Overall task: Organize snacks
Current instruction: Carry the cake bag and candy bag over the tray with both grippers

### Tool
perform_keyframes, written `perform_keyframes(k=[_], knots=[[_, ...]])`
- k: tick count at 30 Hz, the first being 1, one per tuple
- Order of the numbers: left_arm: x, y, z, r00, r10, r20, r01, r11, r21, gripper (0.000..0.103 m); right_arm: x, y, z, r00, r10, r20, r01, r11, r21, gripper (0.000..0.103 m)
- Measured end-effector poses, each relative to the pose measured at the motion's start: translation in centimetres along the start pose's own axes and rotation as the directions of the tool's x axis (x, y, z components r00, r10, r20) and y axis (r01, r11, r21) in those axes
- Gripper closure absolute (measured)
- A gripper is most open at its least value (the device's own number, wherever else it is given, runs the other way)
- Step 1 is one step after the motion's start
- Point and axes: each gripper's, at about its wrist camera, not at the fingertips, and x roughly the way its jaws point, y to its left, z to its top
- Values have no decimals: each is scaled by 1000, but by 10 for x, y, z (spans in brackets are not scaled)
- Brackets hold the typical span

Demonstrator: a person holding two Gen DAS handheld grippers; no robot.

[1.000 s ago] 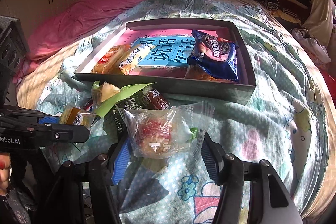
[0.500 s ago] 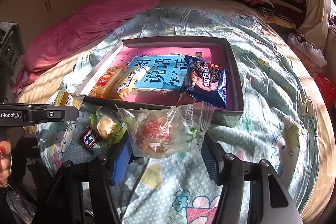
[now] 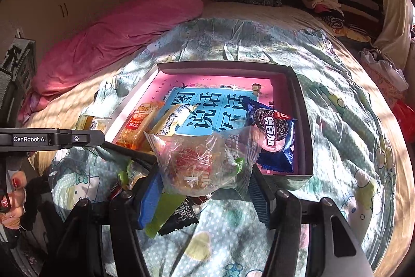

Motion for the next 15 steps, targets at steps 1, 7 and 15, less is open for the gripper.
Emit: perform_keyframes(k=[1,7,15], knots=[[1,1,2,1000,3,1,-3,1000,-2,67,1,0,1,1000,2,0,-2,1000,0,41],[9,7,13,1000,18,-1,-18,1000,-8,67,10,4,8,1000,9,-9,-9,1000,-5,41],[24,6,23,999,37,-13,-37,999,5,67,23,8,17,1000,15,-20,-16,1000,-13,41]])
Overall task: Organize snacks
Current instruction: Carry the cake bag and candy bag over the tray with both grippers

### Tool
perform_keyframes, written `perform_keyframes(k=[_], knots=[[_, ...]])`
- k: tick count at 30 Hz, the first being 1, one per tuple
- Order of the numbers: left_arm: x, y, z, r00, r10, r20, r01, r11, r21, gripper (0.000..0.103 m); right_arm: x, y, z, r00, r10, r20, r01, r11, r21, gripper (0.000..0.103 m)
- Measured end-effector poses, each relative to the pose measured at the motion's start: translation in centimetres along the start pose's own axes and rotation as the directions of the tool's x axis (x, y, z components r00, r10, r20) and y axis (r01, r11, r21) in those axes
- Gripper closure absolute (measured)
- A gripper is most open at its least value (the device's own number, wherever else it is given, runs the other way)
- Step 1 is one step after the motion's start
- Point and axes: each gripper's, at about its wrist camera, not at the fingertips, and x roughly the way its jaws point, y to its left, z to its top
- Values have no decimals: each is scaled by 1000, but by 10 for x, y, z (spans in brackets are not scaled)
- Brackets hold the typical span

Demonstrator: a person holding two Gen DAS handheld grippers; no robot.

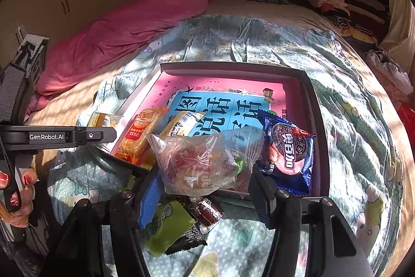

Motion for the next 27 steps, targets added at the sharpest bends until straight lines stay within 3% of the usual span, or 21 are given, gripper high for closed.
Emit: perform_keyframes(k=[27], knots=[[31,-39,6,998,-29,-49,33,996,89,67,37,-12,3,997,-15,-74,18,999,38,41]])
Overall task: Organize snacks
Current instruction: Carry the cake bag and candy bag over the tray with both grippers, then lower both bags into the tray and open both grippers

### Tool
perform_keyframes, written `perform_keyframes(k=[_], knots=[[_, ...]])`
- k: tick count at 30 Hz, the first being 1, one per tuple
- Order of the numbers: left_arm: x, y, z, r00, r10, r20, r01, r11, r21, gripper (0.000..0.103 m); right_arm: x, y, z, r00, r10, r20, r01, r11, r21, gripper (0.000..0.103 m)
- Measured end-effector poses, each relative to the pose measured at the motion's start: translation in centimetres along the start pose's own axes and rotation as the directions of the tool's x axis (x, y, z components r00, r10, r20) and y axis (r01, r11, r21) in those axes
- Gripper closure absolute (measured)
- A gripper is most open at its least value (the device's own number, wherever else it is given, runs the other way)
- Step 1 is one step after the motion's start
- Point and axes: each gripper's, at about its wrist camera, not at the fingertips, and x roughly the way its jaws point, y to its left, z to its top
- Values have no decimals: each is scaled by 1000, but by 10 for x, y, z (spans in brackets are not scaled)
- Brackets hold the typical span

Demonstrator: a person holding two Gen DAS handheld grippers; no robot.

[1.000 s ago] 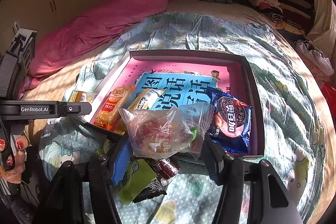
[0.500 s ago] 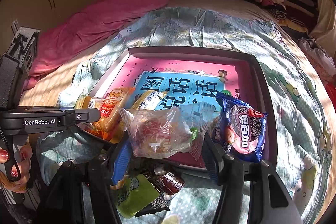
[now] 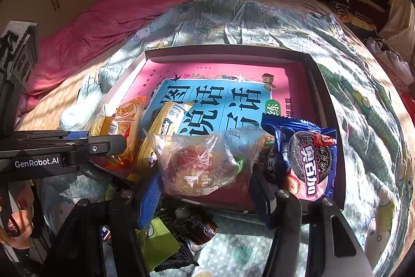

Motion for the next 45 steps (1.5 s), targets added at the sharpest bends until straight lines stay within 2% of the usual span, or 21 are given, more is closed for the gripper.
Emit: perform_keyframes(k=[15,24,33,45], knots=[[9,-20,2,1000,-10,-22,12,998,55,66,-5,1,-3,1000,9,2,-9,1000,5,38],[2,-9,-1,1000,-18,-5,18,1000,8,66,-7,5,-8,1000,2,-2,-2,1000,-8,38],[-1,11,-6,1000,10,-6,-10,999,-52,66,-13,5,-9,1000,-4,14,4,1000,2,38],[-5,15,-9,1000,17,-1,-17,998,-66,65,-25,8,-10,999,-14,43,14,1000,0,37]])
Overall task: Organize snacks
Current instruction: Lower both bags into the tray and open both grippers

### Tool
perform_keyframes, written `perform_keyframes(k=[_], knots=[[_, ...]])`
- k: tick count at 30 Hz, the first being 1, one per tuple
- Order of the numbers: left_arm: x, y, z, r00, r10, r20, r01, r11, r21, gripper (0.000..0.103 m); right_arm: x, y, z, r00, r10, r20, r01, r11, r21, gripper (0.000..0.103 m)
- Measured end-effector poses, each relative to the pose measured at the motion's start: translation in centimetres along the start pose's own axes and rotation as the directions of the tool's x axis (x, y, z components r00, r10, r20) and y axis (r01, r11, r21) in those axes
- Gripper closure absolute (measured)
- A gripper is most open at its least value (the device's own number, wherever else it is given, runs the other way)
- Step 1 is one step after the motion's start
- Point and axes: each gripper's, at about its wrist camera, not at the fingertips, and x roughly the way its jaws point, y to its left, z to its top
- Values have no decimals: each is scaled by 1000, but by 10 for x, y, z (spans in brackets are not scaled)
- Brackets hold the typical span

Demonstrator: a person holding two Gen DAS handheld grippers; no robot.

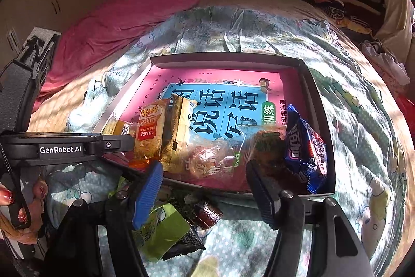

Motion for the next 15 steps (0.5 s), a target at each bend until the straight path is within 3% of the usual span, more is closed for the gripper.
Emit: perform_keyframes(k=[15], knots=[[-11,-4,-1,1000,4,19,-4,1000,9,57,-10,1,1,1000,-16,25,16,1000,3,36]])
